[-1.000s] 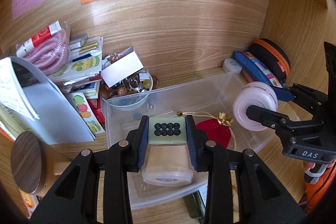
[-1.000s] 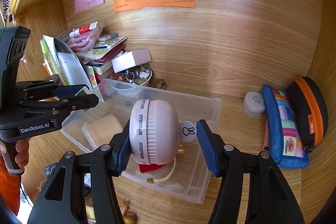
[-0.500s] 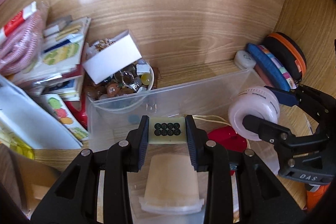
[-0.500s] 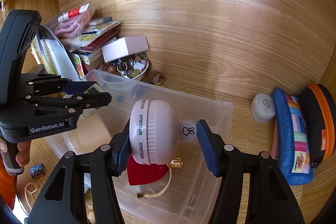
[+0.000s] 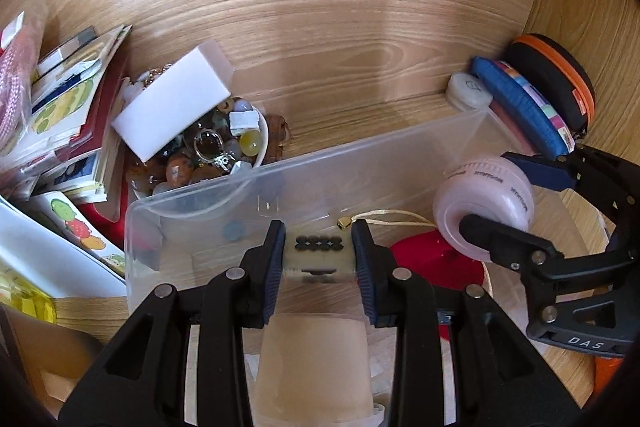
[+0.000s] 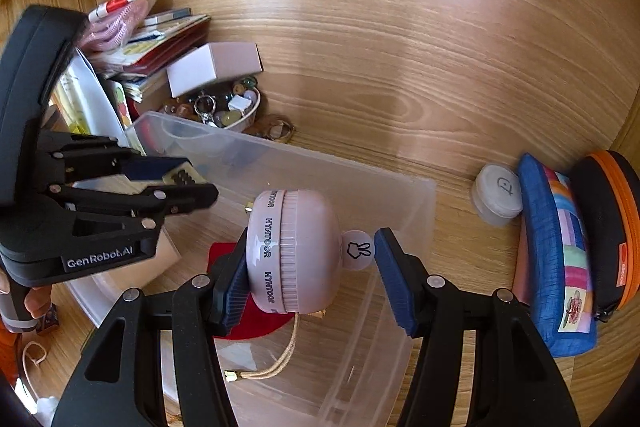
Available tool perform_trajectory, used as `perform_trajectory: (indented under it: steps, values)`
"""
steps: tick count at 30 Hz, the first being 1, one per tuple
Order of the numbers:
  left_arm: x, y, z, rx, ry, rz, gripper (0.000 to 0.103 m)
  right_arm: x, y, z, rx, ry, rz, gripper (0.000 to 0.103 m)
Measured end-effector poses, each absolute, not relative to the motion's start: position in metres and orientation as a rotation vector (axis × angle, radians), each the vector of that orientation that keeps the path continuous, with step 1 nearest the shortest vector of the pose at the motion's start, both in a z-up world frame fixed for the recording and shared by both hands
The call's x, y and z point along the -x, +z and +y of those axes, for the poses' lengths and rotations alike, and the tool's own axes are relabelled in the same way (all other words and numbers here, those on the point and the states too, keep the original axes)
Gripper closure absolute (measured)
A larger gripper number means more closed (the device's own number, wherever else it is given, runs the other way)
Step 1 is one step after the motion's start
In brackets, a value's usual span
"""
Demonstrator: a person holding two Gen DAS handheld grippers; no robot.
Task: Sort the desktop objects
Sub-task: 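Carry the pink compact and dotted tile with both grippers over the plastic box, then open both grippers to drop the compact and tile into the box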
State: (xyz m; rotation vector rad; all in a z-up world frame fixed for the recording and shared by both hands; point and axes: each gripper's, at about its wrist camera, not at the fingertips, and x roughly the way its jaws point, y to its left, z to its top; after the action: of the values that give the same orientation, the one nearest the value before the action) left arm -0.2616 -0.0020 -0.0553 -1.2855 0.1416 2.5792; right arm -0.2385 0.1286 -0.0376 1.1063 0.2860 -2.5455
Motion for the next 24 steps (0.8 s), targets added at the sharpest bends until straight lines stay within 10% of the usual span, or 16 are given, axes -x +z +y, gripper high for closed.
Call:
perform_trajectory:
  steps: [24]
  values:
    - [0.265, -0.054, -0.003, 1.299, 2.582, 0.132, 0.068, 0.228, -0.045, 0.115, -1.067, -2.523, 0.456, 0.048]
